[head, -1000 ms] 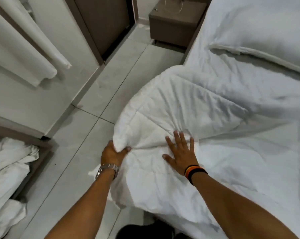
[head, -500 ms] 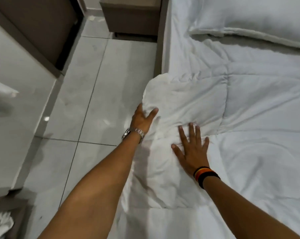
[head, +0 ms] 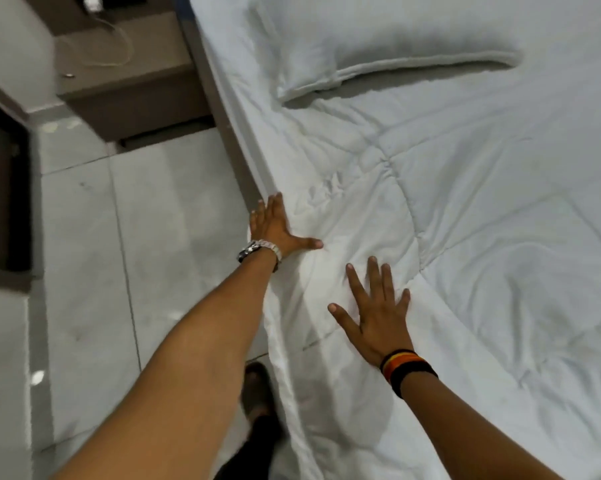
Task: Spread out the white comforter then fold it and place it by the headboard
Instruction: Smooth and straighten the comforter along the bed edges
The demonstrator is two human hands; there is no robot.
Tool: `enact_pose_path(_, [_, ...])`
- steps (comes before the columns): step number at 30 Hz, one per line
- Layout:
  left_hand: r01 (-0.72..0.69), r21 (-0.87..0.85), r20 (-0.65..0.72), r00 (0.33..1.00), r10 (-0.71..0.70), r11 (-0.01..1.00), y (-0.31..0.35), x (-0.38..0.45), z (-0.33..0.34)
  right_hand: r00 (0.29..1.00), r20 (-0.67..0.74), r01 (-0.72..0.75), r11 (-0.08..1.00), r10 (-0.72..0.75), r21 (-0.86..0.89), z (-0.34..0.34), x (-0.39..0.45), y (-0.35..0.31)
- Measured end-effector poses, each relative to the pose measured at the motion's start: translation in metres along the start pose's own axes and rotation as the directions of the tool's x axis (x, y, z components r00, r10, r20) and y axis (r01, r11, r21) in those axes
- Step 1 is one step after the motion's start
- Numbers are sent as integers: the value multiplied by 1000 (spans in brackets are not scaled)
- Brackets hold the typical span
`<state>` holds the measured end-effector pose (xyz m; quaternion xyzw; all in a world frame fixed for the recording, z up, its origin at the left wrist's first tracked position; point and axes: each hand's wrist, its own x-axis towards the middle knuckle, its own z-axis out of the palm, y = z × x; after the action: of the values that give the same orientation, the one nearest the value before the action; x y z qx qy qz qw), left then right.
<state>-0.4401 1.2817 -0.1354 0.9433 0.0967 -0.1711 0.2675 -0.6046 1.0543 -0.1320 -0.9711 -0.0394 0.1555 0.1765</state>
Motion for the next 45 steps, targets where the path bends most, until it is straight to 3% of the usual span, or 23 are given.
enact_pose_path(3, [-62,-20,115,991,64,998,-13,27,-13,989,-4,-148,988,148,-46,12,10,-11])
enact_pose_path(5, [-201,24,151,969,196,979,-23,35,-31,972,-51,-234,971,231,-53,18,23,-24])
enact_pose_path(8, [-271,-60,45,961,274,961,-66,44,-72,971,-98,-217,976,219,29,30,40,-62])
enact_pose_path(10, [-252,-32,-62,966,250,967,-89,57,-96,973,-173,-145,988,152,54,46,41,-80])
enact_pose_path(11, [-216,-17,-50,975,215,976,-99,64,-105,974,-156,-158,987,162,38,51,43,-86])
enact_pose_path(13, [-112,89,85,991,104,990,-124,71,-105,973,-46,-226,973,224,-50,60,39,-93])
enact_pose_path(16, [-64,162,217,976,28,985,-147,72,-90,956,-60,-288,958,287,-12,63,40,-100])
enact_pose_path(19, [-163,32,197,968,154,986,-135,46,-64,936,-128,-310,940,328,143,62,16,-108])
enact_pose_path(22, [-408,-19,190,895,404,913,-90,-2,-29,803,-208,-506,823,559,257,74,-46,-107])
enact_pose_path(24, [-502,26,237,843,482,865,-57,-35,-4,652,-245,-636,693,718,339,80,-87,-96])
enact_pose_path(26, [-598,153,287,788,544,786,-29,-65,20,458,-254,-715,523,852,465,85,-128,-83])
enact_pose_path(29, [-791,299,422,611,670,534,-5,-108,61,188,-265,-735,315,946,600,86,-183,-56])
enact_pose_path(32, [-903,254,530,430,731,347,1,-161,103,-42,-80,-705,27,996,708,99,-235,-33])
enact_pose_path(33, [-911,238,541,411,733,335,2,-176,114,-71,36,-601,-71,997,796,103,-248,-26])
enact_pose_path(36, [-906,235,544,423,724,353,7,-201,137,46,175,-335,-150,984,930,106,-266,-11])
enact_pose_path(41, [-893,258,564,450,693,369,13,-210,139,230,178,-267,-113,957,957,96,-259,-28])
enact_pose_path(42, [-895,236,560,443,700,379,13,-210,135,210,142,-229,-92,967,969,97,-261,-38])
enact_pose_path(43, [-899,206,552,433,712,387,12,-211,130,137,95,-203,-66,986,977,100,-266,-48])
enact_pose_path(45, [-913,166,526,402,750,373,10,-212,124,-72,68,-200,-81,995,976,116,-285,-69])
